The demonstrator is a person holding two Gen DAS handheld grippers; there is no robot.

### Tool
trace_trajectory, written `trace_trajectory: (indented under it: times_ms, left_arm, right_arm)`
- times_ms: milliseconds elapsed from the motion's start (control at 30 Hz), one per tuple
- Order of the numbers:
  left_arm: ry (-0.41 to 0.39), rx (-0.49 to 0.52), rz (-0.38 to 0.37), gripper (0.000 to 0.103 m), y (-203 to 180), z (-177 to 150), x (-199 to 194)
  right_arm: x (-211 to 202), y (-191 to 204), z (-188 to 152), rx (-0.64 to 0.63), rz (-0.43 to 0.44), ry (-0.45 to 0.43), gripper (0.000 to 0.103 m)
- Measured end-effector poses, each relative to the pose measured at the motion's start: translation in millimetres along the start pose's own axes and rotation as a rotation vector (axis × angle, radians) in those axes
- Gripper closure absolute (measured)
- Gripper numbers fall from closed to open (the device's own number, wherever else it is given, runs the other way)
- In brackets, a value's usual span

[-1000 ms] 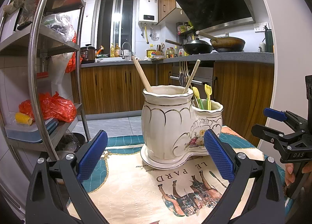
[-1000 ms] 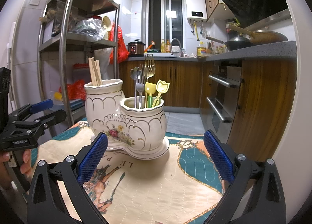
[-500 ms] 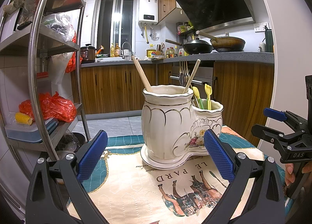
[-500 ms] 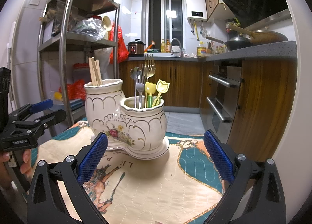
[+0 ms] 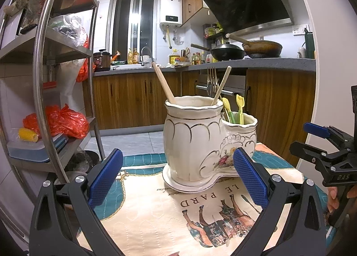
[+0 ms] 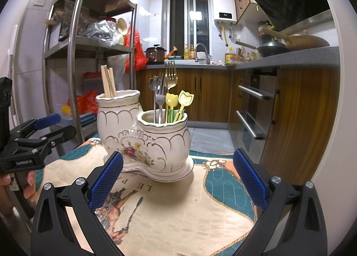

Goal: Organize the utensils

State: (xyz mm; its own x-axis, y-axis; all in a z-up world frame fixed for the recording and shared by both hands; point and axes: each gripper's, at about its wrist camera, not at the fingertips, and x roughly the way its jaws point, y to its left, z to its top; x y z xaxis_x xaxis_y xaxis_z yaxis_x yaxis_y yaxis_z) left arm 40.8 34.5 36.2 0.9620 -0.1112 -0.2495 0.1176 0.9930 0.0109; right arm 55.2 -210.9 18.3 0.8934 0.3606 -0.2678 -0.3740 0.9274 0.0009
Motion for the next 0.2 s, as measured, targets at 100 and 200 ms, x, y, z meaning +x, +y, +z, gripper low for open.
trace_trajectory:
  times_ms: [100, 200]
  left_arm:
    - [0.001, -0.001, 0.001, 0.005, 0.9, -1.5, 0.1]
    - [0.001, 0.000, 0.001, 0.005, 1.4, -2.1, 0.4]
  right_arm:
    - [-0.1, 0.0, 0.0, 0.000, 0.000, 0.000, 0.005]
    - [0.0, 0.0, 0.3, 0.000, 0.000, 0.000, 0.005]
